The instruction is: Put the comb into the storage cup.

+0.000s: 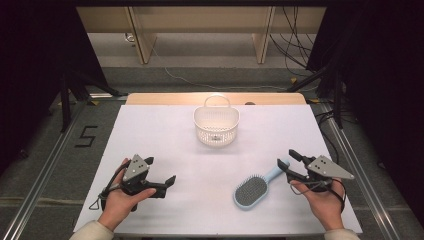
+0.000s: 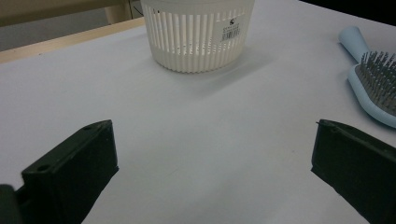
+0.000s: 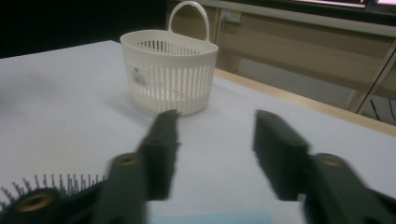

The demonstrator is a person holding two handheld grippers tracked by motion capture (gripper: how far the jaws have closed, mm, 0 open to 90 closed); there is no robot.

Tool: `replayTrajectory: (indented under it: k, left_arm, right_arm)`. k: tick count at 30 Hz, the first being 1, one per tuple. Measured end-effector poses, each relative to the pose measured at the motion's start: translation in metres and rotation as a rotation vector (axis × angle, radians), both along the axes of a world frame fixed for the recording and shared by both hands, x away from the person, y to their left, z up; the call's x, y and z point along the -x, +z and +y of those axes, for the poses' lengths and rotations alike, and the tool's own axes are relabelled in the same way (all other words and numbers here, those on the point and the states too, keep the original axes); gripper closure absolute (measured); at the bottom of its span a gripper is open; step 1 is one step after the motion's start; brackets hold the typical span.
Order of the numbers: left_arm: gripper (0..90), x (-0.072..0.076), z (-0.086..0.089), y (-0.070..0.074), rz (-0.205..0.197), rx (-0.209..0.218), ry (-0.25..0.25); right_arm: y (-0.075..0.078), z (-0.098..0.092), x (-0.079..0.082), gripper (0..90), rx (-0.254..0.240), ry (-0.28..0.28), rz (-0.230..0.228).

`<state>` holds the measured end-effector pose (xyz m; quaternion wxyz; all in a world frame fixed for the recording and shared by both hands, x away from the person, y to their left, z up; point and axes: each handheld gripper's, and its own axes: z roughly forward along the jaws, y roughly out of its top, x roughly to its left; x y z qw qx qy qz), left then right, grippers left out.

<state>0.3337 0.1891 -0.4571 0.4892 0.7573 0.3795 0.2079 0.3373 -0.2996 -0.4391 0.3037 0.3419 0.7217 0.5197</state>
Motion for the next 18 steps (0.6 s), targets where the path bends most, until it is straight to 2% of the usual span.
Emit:
replayTrajectory:
  k: [3, 4, 5, 11, 14, 15, 16, 18]
  left_arm:
    - [0.0, 0.000, -0.001, 0.000, 0.000, 0.000, -0.003]
    - [0.0, 0.000, -0.001, 0.000, -0.001, -0.001, -0.004]
    - [0.0, 0.000, -0.001, 0.000, 0.000, -0.001, -0.005]
    - [0.0, 0.000, 0.000, 0.000, 0.003, 0.006, -0.007]
    - [0.0, 0.001, -0.001, 0.000, 0.005, 0.009, -0.006]
    - [0.0, 0.001, -0.001, 0.000, 0.005, 0.009, -0.006]
    - [0.0, 0.000, -0.001, 0.000, 0.005, 0.009, -0.009]
    - [0.0, 0.001, -0.002, 0.000, 0.006, 0.008, -0.009]
  right_arm:
    - [0.004, 0.004, -0.014, 81.8, 0.056, -0.023, 0.038]
    - [0.005, 0.006, -0.019, 87.7, 0.079, -0.043, 0.051]
    - [0.007, 0.008, -0.025, 90.0, 0.108, -0.058, 0.069]
    - [0.010, 0.015, -0.054, 90.0, 0.210, -0.072, 0.197]
    - [0.004, 0.015, -0.066, 90.0, 0.249, -0.082, 0.276]
    - [0.004, 0.015, -0.066, 90.0, 0.249, -0.082, 0.276]
    - [0.000, 0.017, -0.071, 90.0, 0.277, -0.080, 0.321]
    - [-0.003, 0.019, -0.075, 90.0, 0.297, -0.085, 0.357]
